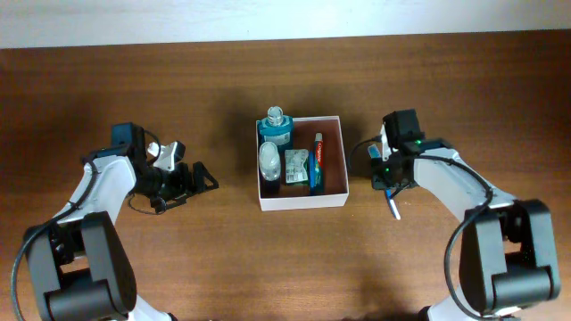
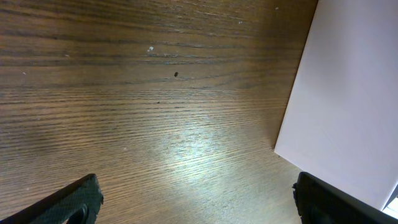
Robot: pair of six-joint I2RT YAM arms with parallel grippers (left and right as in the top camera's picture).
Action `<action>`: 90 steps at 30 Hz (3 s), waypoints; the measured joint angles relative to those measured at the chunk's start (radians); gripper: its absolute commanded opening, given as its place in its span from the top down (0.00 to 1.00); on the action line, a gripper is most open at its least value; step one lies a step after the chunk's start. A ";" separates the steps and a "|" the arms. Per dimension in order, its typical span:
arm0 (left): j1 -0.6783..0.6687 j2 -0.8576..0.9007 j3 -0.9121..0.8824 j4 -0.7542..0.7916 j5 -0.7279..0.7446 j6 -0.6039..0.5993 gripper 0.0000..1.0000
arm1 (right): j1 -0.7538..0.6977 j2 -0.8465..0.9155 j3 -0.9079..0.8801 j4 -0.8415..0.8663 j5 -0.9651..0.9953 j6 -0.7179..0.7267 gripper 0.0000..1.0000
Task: Pack container
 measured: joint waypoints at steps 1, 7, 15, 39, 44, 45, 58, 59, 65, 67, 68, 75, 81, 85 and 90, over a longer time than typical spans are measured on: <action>0.000 0.000 0.000 0.000 0.000 0.000 0.01 | 0.000 0.003 0.000 0.000 0.000 0.000 0.62; 0.000 0.000 0.000 0.000 0.000 0.000 0.01 | 0.000 0.007 0.000 0.001 -0.003 0.000 0.64; 0.000 0.000 0.000 0.000 0.000 0.000 0.01 | 0.000 0.008 -0.024 0.034 -0.006 0.000 0.63; 0.000 0.000 0.000 0.000 0.000 0.000 0.01 | 0.000 0.008 -0.051 0.054 -0.006 -0.017 0.86; 0.000 0.000 0.000 0.000 0.000 0.000 0.00 | 0.000 0.008 -0.051 0.054 -0.006 -0.024 0.96; 0.000 0.000 0.000 0.000 0.000 0.000 0.01 | 0.000 0.008 -0.051 0.054 -0.006 -0.022 0.96; 0.000 0.000 0.000 0.000 0.000 0.000 0.01 | 0.000 0.007 0.015 -0.092 -0.007 -0.023 0.96; 0.000 0.000 0.000 0.000 0.000 0.000 0.01 | 0.000 0.005 0.039 -0.117 -0.007 -0.023 0.96; 0.000 0.000 0.000 0.000 0.000 0.000 0.01 | 0.008 -0.086 0.215 -0.258 -0.027 -0.023 0.96; 0.000 0.000 0.000 0.000 0.000 0.000 0.01 | 0.024 -0.135 0.257 -0.277 -0.033 -0.019 0.96; 0.000 0.000 0.000 0.000 0.000 0.000 0.01 | 0.036 -0.161 0.272 -0.278 -0.034 -0.015 0.96; 0.000 0.000 0.000 0.000 0.000 0.000 0.01 | 0.146 -0.253 0.290 -0.251 -0.049 0.039 0.96; 0.000 0.000 0.000 0.000 0.000 0.000 0.01 | 0.169 -0.246 0.290 -0.273 -0.012 0.088 0.96; 0.000 0.000 0.000 0.000 0.000 0.000 0.00 | 0.167 -0.222 0.290 -0.294 0.028 0.117 0.78; 0.000 0.000 0.000 0.000 0.000 0.000 0.01 | 0.167 -0.194 0.290 -0.293 0.050 0.138 0.02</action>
